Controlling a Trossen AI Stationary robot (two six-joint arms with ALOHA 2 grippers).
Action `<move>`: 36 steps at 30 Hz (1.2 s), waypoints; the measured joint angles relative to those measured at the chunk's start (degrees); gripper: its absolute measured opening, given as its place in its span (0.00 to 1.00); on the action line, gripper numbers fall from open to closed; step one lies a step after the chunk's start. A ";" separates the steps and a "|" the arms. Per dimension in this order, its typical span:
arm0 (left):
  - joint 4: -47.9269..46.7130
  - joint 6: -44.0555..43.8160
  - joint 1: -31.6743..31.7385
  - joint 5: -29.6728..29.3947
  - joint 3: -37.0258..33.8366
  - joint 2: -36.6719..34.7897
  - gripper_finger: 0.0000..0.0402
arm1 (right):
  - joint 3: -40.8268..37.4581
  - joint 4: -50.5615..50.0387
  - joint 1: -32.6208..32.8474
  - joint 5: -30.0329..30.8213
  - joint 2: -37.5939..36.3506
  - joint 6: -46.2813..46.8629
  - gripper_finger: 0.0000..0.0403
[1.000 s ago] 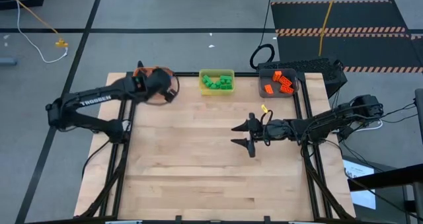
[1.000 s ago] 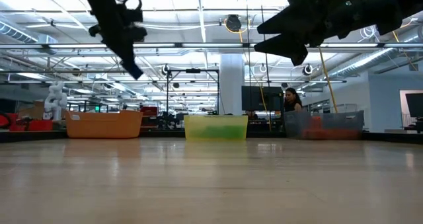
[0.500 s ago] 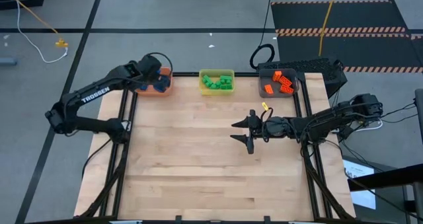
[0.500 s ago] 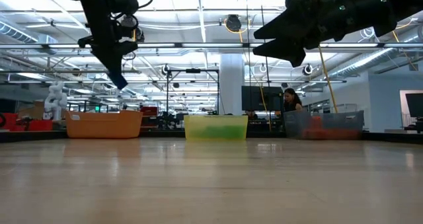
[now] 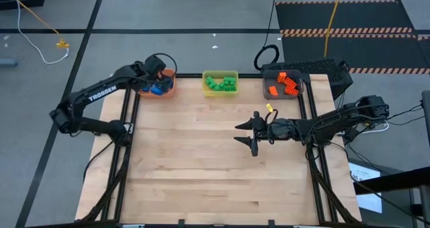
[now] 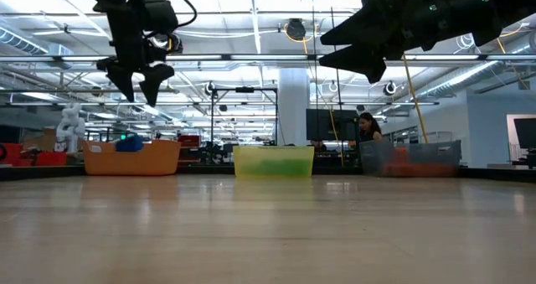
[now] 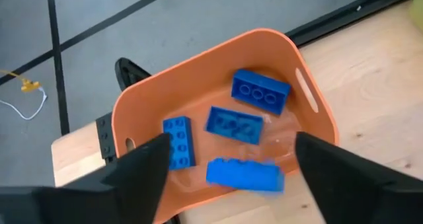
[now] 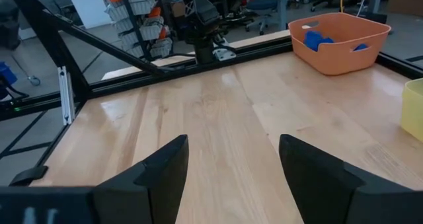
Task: Sort & place blocks by color
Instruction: Return to Home Position
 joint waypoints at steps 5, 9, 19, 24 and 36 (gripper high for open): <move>0.54 0.12 -0.05 0.01 0.00 1.00 0.92 | 0.00 -0.05 0.00 -0.02 0.00 -0.01 0.57; 1.61 0.08 -0.82 0.02 0.00 0.94 0.93 | 0.00 -0.09 0.00 -0.02 0.00 -0.46 0.57; 4.33 1.33 -9.79 17.23 0.00 0.22 0.75 | 0.00 -2.17 0.00 -0.04 0.00 -4.63 0.57; 12.87 3.15 -21.09 22.71 0.00 -1.08 0.65 | 0.00 -3.47 0.00 0.20 -0.02 -7.51 0.57; 23.10 5.48 -43.49 14.22 -0.04 -1.14 0.29 | -0.02 -22.30 0.02 1.44 -15.46 -6.17 0.52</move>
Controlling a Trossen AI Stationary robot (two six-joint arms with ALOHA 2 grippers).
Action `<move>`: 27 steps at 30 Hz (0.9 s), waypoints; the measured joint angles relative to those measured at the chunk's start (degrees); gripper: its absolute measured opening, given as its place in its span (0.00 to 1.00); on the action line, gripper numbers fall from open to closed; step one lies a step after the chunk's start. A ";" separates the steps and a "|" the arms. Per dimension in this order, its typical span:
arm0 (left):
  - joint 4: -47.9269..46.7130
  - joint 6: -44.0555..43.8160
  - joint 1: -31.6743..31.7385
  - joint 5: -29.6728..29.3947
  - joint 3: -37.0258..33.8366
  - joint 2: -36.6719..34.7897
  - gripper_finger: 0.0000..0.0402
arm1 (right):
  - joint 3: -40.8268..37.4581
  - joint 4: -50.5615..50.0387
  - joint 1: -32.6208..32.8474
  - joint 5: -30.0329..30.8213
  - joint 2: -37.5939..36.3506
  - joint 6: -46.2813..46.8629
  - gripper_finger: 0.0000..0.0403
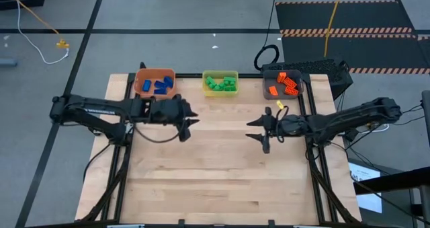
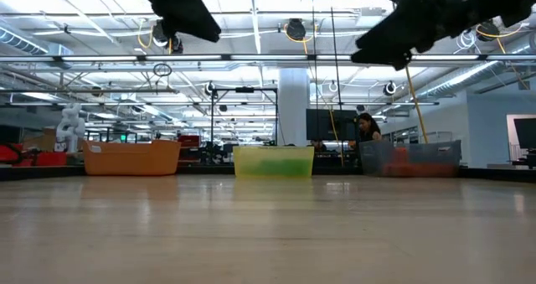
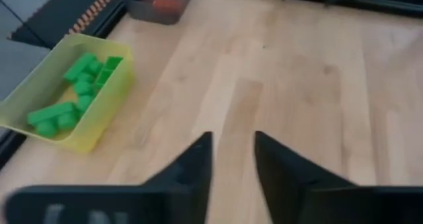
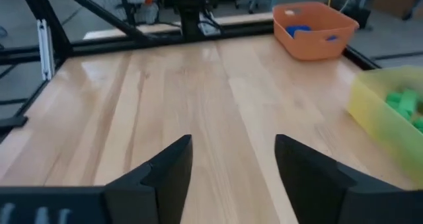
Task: Sort & place blocks by color
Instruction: Return to Home Position
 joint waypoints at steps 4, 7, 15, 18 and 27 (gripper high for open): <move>6.88 0.35 -4.14 -0.47 -4.60 -2.73 0.05 | -3.20 -1.51 0.20 0.04 -6.81 1.05 0.40; 16.87 -0.14 -5.51 2.63 -12.60 -6.92 0.03 | -7.95 3.01 0.22 0.02 -10.90 1.13 0.25; 39.67 -4.78 -7.16 6.54 -33.08 -21.35 0.01 | -19.11 12.27 0.22 -0.17 -21.02 3.64 0.03; 40.15 -5.79 -8.63 6.53 -38.02 -26.96 0.00 | -22.10 12.31 0.13 -0.10 -24.38 4.12 0.01; 42.96 -4.11 -12.06 1.72 -51.00 -41.89 0.00 | -28.22 16.59 -2.59 -3.00 -30.31 3.01 0.00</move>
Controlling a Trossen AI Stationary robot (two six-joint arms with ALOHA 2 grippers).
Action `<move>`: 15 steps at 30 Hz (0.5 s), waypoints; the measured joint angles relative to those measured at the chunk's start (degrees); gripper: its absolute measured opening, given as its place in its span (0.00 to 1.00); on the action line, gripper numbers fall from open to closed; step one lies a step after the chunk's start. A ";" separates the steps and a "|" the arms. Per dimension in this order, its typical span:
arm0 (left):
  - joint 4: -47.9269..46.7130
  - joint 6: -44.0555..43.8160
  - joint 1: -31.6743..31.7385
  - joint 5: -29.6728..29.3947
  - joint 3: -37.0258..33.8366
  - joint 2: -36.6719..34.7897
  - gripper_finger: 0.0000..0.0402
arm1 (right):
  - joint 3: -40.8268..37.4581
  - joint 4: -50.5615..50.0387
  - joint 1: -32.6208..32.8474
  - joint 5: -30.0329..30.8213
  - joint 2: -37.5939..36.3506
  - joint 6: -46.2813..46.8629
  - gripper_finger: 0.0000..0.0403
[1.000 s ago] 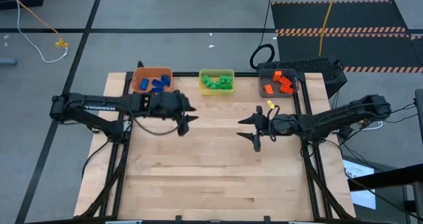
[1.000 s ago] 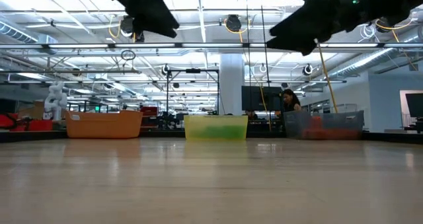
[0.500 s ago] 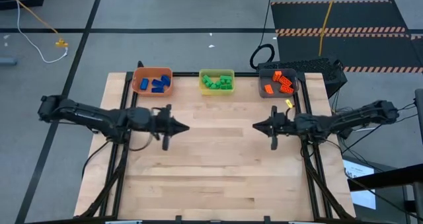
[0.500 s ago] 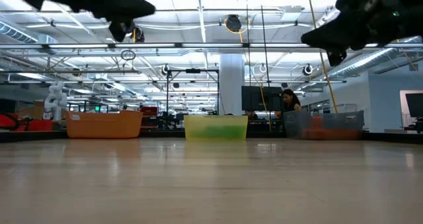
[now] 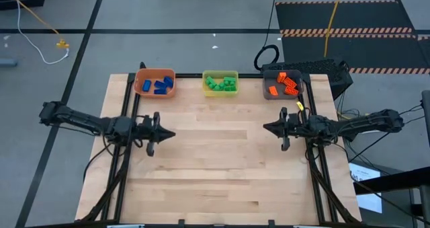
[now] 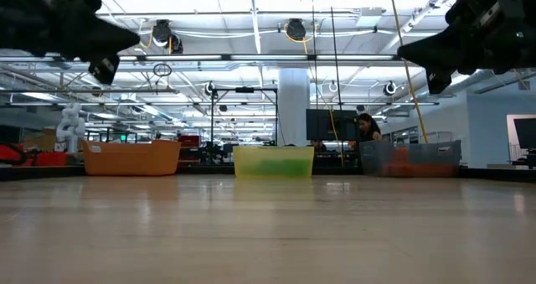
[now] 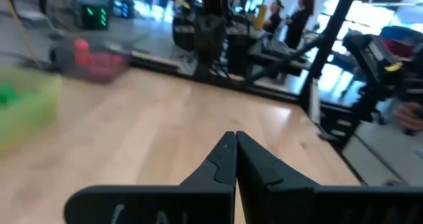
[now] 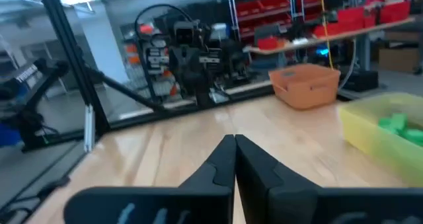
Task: Sort & place blocks by color
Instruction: Return to Home Position
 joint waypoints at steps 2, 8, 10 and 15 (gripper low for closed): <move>-2.37 -1.84 0.19 0.98 -1.95 -3.25 0.00 | 0.00 -1.47 -0.72 -1.25 0.00 0.07 0.00; -3.24 -0.23 -0.30 3.23 -4.50 -10.96 0.00 | -0.08 -2.16 -1.95 -4.94 0.00 1.48 0.00; -5.21 1.07 -0.32 4.37 -4.43 -13.00 0.00 | -0.13 -2.13 -1.94 -6.12 -0.07 1.58 0.00; -9.26 2.68 -0.32 5.28 -4.41 -17.46 0.00 | -0.17 -3.77 -1.91 -7.78 -0.09 1.50 0.00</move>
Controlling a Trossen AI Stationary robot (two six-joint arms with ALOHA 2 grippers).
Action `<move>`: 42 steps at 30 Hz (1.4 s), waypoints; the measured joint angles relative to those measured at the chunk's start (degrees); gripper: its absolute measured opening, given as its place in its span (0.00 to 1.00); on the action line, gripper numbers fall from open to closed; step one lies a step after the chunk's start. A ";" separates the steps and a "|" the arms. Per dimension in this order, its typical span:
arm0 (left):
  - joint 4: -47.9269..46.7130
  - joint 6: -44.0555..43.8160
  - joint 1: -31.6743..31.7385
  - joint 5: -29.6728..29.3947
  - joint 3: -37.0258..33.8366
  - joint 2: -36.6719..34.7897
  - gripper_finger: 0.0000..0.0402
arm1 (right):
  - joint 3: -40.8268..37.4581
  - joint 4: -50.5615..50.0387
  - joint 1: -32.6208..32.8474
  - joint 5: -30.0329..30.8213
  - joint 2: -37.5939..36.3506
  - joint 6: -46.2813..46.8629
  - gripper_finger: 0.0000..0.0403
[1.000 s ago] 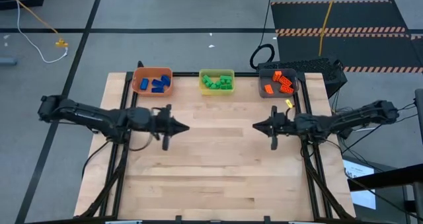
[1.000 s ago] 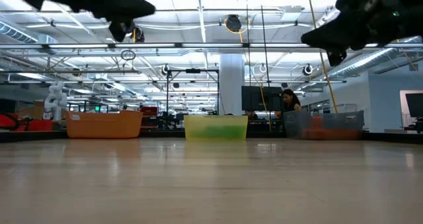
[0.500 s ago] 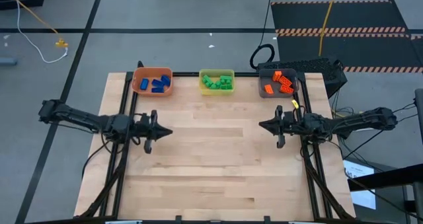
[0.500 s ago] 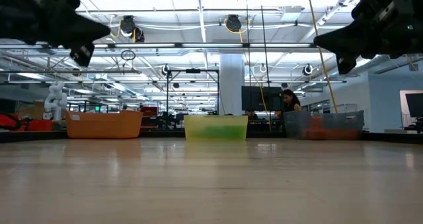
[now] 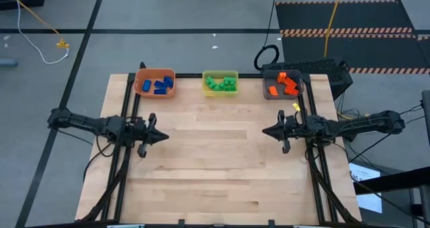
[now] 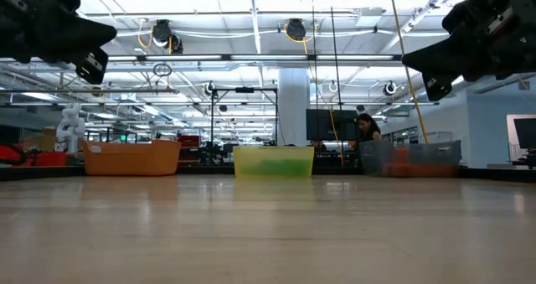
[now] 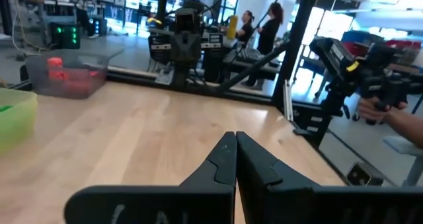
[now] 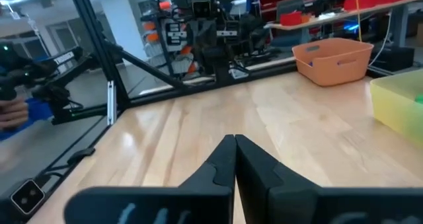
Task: Sort & place blocks by color
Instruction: Return to Home Position
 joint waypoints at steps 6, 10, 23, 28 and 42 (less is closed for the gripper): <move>-5.11 2.29 0.00 -0.54 0.02 -4.16 0.00 | -0.04 -1.06 0.00 -0.04 -0.88 -1.29 0.00; -8.56 2.97 0.00 -1.33 0.04 -6.81 0.00 | -0.07 -1.32 0.00 -0.04 -1.78 -1.52 0.00; -12.05 6.59 0.00 -4.06 0.04 -10.61 0.00 | -0.09 -2.53 0.00 -3.47 -5.13 -3.46 0.00; -12.38 7.83 0.48 -3.56 0.04 -10.60 0.00 | -0.11 -3.26 0.02 -4.70 -7.35 -4.41 0.00; -17.04 4.47 4.37 -5.18 1.20 -10.62 0.00 | -0.11 -13.43 0.00 -2.69 -18.97 -5.42 0.00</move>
